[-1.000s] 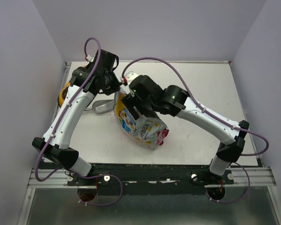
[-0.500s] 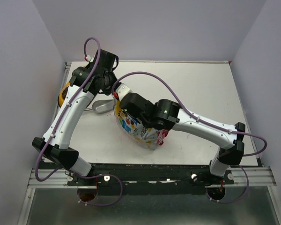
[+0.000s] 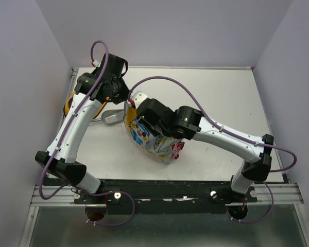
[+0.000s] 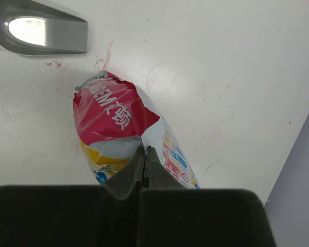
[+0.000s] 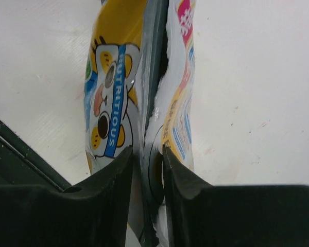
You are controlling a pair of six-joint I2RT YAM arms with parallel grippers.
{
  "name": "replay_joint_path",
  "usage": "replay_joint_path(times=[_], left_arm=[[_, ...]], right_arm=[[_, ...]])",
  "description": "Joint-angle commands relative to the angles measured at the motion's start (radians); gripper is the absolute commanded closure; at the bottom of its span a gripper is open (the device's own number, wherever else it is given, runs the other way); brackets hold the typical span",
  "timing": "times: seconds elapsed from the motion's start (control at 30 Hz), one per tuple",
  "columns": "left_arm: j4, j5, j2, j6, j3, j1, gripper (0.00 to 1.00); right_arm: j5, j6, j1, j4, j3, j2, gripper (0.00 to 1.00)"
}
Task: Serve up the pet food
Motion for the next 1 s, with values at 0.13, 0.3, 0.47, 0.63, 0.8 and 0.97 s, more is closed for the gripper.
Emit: replay_joint_path(times=[0.13, 0.3, 0.47, 0.63, 0.8, 0.97], left_arm=[[0.083, -0.065, -0.047, 0.04, 0.016, 0.036, 1.0], [0.078, -0.088, -0.05, 0.052, 0.012, 0.036, 1.0], [0.071, -0.102, -0.047, 0.063, 0.031, 0.041, 1.0], [0.068, -0.091, -0.044, 0.07, 0.049, 0.042, 1.0], [0.068, -0.083, -0.042, 0.072, 0.045, 0.042, 1.0], [0.069, -0.086, -0.047, 0.075, 0.04, 0.041, 1.0]], right_arm=[[-0.053, 0.03, -0.001, -0.099, -0.091, -0.106, 0.79], [-0.089, 0.067, -0.001, -0.136, -0.087, -0.113, 1.0], [-0.073, 0.128, -0.001, -0.127, -0.142, -0.186, 1.0], [-0.075, 0.176, 0.0, -0.188, -0.156, -0.205, 0.8], [-0.07, 0.182, -0.001, -0.184, -0.187, -0.241, 0.73], [-0.105, 0.176, 0.0, -0.199, -0.2, -0.233, 0.84]])
